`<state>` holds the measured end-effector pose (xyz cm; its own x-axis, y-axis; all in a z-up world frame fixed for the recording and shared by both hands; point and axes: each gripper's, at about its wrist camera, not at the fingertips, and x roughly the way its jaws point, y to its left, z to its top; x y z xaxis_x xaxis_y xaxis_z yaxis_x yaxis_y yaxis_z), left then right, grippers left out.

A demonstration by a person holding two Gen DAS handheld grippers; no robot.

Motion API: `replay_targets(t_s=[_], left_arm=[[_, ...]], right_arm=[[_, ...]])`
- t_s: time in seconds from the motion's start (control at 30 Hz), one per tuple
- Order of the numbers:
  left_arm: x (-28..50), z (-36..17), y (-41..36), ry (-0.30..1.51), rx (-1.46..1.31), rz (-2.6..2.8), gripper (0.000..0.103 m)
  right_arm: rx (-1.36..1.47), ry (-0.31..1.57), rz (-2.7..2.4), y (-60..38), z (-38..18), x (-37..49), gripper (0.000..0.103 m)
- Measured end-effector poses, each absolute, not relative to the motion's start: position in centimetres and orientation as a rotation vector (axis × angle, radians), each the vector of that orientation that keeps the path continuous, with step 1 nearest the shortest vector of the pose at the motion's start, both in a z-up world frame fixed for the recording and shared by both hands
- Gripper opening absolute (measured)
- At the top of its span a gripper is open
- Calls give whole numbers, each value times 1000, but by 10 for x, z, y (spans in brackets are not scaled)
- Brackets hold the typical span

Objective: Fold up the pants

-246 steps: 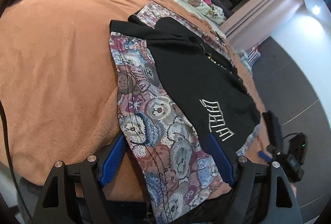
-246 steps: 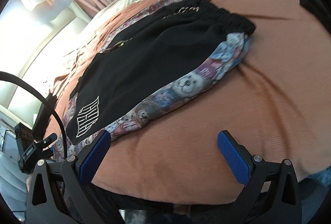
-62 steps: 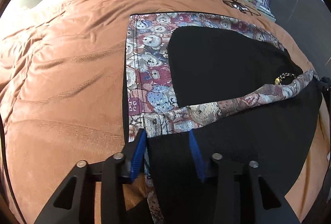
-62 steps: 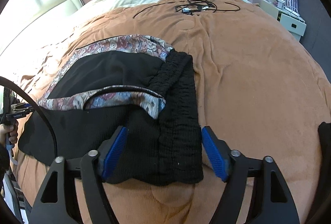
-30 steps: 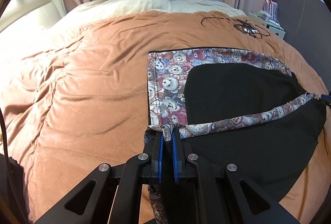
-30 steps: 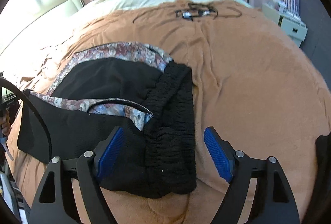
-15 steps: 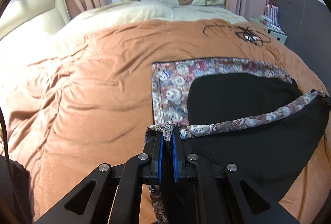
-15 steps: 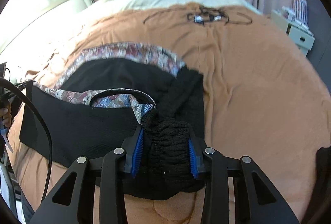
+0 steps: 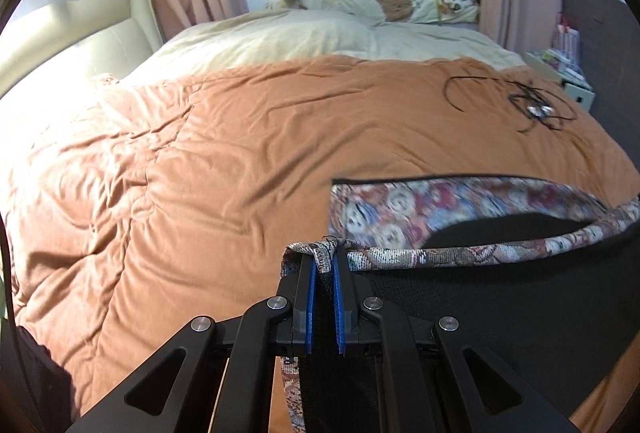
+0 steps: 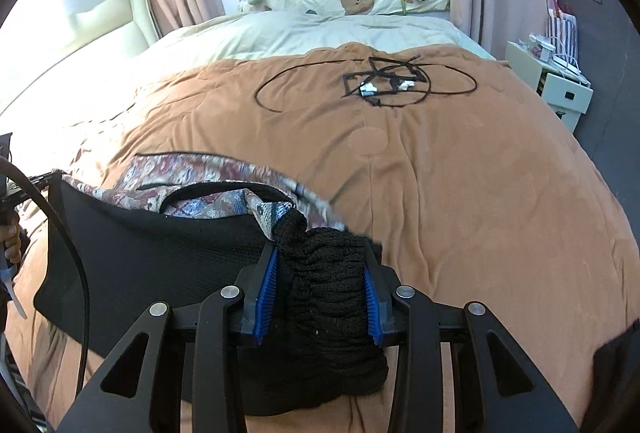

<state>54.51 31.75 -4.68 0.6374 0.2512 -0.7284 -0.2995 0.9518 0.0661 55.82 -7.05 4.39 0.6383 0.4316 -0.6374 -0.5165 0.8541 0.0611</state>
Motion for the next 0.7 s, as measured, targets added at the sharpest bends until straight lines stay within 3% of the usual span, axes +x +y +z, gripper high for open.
replay_targets(t_s=[0.7], left_arm=[[679,-100,344,943,0,439,8]], right_arm=[[-267,747,417,15,15,655,34]])
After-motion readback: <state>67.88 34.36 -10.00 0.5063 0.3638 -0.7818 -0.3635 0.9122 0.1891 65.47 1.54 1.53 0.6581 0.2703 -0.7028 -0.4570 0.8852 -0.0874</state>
